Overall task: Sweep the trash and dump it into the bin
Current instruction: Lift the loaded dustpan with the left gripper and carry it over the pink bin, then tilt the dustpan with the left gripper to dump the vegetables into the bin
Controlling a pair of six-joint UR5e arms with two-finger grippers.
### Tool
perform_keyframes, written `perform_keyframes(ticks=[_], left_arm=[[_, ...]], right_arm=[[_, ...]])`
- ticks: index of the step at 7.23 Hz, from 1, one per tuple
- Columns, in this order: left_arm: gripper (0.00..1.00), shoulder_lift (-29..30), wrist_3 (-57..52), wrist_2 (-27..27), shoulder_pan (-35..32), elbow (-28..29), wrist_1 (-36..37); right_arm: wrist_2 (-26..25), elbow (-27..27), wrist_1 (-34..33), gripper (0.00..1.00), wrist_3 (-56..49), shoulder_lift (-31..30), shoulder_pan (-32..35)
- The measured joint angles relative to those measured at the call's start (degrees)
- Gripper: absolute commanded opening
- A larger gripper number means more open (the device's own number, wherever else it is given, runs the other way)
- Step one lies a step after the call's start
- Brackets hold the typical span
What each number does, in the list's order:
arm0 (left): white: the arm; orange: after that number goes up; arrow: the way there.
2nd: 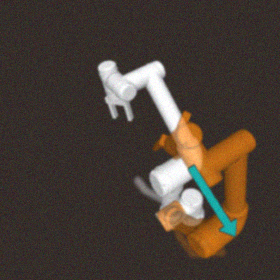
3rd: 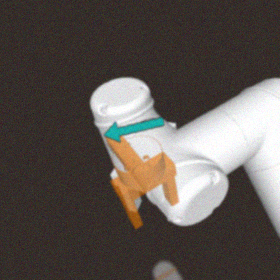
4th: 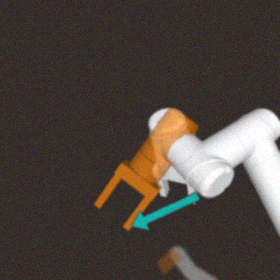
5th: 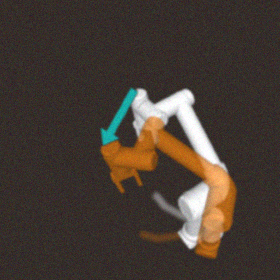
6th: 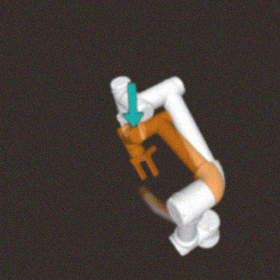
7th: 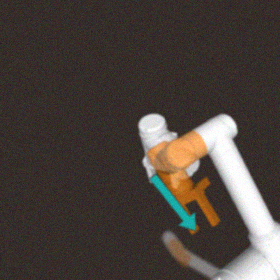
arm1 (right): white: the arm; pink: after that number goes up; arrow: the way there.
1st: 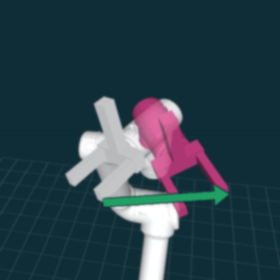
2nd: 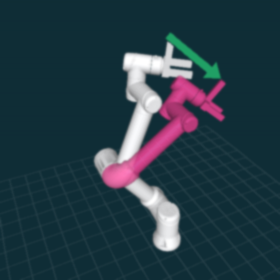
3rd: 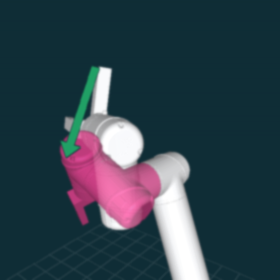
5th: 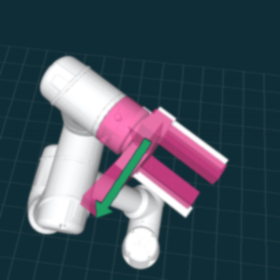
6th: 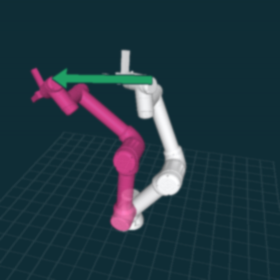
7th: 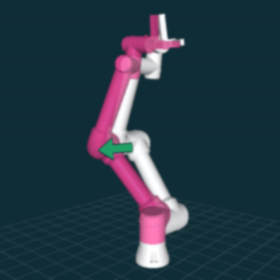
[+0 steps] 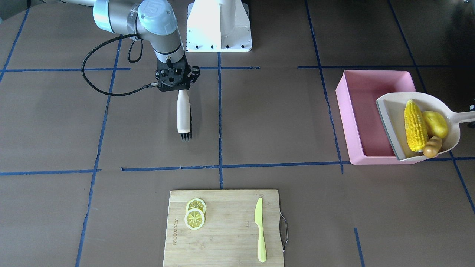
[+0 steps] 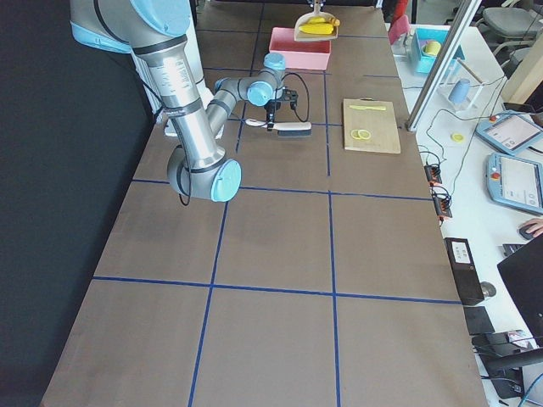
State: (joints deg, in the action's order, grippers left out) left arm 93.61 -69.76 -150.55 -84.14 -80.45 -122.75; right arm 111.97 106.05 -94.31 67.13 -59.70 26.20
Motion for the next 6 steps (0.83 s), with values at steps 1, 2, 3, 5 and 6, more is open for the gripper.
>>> perform_keyframes(ticks=[1,2,3,5,6], left_arm=[[0.0,0.01,-1.75,0.03,0.01,-0.06,0.09],[0.0,0.05,-3.41,0.39,0.03,-0.06,0.13],[0.0,0.07,-5.23,1.62,0.01,-0.06,0.16],[0.0,0.12,-7.67,3.87,-0.05,-0.06,0.27],[0.0,0.15,-8.16,4.35,-0.14,-0.17,0.61]], right_arm=[[0.0,0.16,0.0,0.0,0.01,-0.06,0.04],[0.01,0.35,0.0,0.0,0.01,-0.23,0.06],[0.03,0.62,0.0,0.0,0.0,-0.57,0.07],[0.04,1.01,0.0,0.0,-0.05,-1.01,0.07],[0.02,1.13,0.0,0.0,0.01,-1.09,0.07]])
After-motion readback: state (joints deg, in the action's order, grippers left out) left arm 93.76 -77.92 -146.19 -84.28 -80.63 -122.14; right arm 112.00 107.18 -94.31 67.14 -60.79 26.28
